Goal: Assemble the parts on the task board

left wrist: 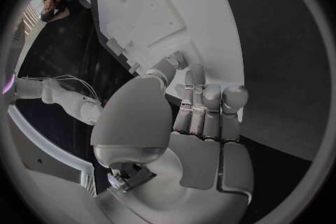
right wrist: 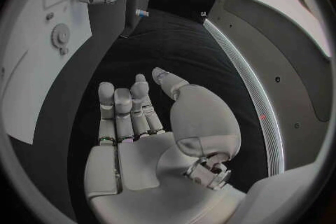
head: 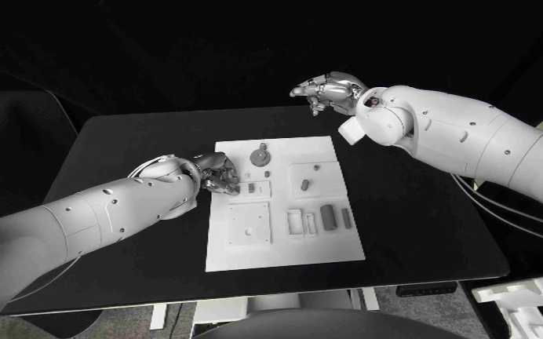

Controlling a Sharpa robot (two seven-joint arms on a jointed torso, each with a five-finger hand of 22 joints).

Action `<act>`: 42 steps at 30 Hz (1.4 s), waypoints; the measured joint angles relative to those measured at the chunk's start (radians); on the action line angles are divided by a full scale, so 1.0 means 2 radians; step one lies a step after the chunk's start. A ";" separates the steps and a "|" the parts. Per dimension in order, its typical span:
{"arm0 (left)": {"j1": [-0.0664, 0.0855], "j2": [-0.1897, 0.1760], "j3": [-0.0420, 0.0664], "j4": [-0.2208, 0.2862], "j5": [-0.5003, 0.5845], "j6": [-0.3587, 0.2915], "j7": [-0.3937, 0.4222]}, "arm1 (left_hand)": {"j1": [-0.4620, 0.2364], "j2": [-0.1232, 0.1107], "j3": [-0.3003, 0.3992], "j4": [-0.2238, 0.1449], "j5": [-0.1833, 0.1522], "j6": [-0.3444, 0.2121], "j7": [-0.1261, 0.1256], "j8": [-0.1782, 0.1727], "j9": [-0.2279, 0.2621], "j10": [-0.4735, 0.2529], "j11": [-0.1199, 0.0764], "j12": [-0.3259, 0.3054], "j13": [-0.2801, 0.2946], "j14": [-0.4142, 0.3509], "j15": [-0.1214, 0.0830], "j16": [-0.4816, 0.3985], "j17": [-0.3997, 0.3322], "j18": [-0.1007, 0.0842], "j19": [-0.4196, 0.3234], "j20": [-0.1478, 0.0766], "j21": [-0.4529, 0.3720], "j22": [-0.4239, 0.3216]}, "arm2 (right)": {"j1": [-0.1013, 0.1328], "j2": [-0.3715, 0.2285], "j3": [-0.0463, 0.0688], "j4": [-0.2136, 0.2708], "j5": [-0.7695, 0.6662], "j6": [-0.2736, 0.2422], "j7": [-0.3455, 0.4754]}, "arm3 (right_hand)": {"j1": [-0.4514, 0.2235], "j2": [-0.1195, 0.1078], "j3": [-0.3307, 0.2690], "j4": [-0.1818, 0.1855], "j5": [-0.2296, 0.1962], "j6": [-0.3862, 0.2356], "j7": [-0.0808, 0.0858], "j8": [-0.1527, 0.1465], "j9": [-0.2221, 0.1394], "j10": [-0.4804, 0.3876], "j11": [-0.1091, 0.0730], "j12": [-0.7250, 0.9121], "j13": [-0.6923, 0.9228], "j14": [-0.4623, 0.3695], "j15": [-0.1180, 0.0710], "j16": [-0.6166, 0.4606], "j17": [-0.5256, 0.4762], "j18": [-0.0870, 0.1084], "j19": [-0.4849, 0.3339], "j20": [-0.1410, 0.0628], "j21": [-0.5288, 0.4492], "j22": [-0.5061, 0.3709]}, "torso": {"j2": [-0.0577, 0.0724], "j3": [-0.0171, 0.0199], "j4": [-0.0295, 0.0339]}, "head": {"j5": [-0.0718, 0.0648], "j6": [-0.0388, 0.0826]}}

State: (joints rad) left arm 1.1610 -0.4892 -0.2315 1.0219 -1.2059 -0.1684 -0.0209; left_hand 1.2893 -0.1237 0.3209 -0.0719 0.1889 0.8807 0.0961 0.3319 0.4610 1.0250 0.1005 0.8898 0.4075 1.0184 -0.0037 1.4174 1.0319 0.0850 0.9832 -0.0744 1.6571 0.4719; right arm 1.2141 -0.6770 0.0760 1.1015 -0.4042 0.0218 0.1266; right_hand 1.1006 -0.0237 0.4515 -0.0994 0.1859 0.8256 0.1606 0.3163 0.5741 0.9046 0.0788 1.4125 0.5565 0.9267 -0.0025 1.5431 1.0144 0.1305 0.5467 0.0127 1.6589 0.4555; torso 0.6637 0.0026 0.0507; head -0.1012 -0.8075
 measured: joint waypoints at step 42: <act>0.016 0.023 0.027 -0.027 0.030 -0.029 0.084 | 0.015 0.029 0.068 -0.010 0.000 0.020 0.016 0.005 0.006 0.037 -0.012 0.049 0.019 0.043 -0.015 0.023 -0.005 0.001 0.034 -0.005 0.000 0.006 | -0.002 0.000 0.000 -0.015 -0.027 -0.005 0.001 | 0.000 0.000 0.000 0.000 0.000 0.000 0.000 0.000 0.000 0.000 0.000 0.000 0.000 0.000 0.000 0.000 0.000 0.000 0.000 0.000 0.000 0.000 | 0.000 0.0005 -0.0009 | -0.002 0.017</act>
State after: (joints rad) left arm 1.1924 -0.4437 -0.1766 0.9675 -1.1456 -0.2260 0.1470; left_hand 1.3194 -0.0664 0.4564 -0.0912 0.1889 0.9204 0.1282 0.3410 0.4738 1.0987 0.0766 0.9883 0.4449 1.1040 -0.0333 1.4636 1.0216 0.0861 1.0510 -0.0837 1.6571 0.4829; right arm 1.2111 -0.6767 0.0758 1.0716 -0.4591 0.0123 0.1282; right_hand 1.1006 -0.0237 0.4515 -0.0994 0.1859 0.8259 0.1603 0.3163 0.5741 0.9046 0.0788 1.4125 0.5563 0.9267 -0.0025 1.5431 1.0149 0.1305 0.5467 0.0127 1.6589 0.4555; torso 0.6644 0.0035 0.0490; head -0.1059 -0.7726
